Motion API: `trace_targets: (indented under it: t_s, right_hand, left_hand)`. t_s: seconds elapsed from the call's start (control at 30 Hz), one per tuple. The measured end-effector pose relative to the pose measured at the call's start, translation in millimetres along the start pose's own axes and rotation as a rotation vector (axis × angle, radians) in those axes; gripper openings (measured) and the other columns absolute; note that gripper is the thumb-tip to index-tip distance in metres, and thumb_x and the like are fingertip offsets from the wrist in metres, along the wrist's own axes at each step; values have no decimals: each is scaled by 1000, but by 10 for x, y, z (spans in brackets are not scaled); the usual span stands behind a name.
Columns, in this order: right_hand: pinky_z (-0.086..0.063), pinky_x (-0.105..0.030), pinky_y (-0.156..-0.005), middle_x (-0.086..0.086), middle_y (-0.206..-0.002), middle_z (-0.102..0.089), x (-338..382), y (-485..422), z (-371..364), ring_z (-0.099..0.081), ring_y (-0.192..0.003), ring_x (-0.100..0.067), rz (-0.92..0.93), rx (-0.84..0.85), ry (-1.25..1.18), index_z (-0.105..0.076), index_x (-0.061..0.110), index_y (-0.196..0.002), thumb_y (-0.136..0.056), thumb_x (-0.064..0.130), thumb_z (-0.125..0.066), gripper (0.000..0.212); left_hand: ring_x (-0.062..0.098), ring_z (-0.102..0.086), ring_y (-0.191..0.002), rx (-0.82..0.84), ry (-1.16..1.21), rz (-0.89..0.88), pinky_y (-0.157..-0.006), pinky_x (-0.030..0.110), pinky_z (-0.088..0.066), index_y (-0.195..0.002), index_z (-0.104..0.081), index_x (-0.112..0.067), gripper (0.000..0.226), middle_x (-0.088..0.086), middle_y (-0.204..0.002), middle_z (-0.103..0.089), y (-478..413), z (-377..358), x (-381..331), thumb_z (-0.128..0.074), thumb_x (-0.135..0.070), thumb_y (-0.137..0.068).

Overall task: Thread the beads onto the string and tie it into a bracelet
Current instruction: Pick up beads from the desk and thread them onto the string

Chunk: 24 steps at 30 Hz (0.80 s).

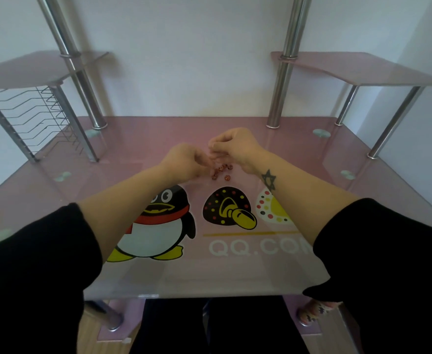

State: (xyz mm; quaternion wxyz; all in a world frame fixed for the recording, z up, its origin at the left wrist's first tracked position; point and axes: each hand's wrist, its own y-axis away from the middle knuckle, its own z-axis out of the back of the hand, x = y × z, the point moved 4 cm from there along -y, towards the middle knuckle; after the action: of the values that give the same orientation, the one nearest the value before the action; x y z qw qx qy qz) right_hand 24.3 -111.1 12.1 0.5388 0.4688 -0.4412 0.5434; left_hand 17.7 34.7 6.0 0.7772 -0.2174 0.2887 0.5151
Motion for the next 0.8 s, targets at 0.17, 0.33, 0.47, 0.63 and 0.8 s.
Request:
trace_targets:
  t_s: [0.17,0.33,0.47,0.63,0.8]
  right_hand:
    - [-57,-21,-55,-6,-64,-69,-31,21,46,-65,-52,-11,29,6,106,-69,4,-81,-82,0,-70,4]
    - [-52,-18,-51,-6,-65,-68,-19,53,65,-63,-50,-8,78,27,184,-69,2,-88,-84,2,-69,4]
    - [-51,-17,-49,-5,-64,-66,-43,82,72,-57,-47,-6,95,20,274,-70,-2,-94,-84,5,-70,12]
    - [-44,-12,-47,0,-66,-66,-59,101,41,-53,-43,4,136,17,289,-72,1,-91,-81,8,-73,12]
    - [-45,-12,-51,-3,-72,-68,-62,97,-45,-58,-55,1,201,23,351,-72,5,-84,-80,10,-74,7]
  left_hand:
    - [24,-71,-75,74,-87,15,-74,29,-59,-95,-76,-13,17,-4,-76,-70,4,-165,-54,-78,-17,-79]
    - [10,-67,-57,30,-81,27,-63,21,-57,-81,-74,-14,2,-2,-69,-70,-24,-150,-21,-76,-15,-81]
    - [8,-66,-57,-7,142,102,-62,20,-58,-91,-74,-8,11,6,-76,-73,-30,-75,145,-75,-6,-81]
    - [14,-71,-72,-36,390,150,-67,20,-58,-97,-72,-10,16,11,-87,-74,-16,-22,296,-70,-1,-84]
    - [17,-74,-76,-71,610,201,-66,19,-57,-102,-69,-3,18,8,-80,-76,0,-9,379,-69,-1,-84]
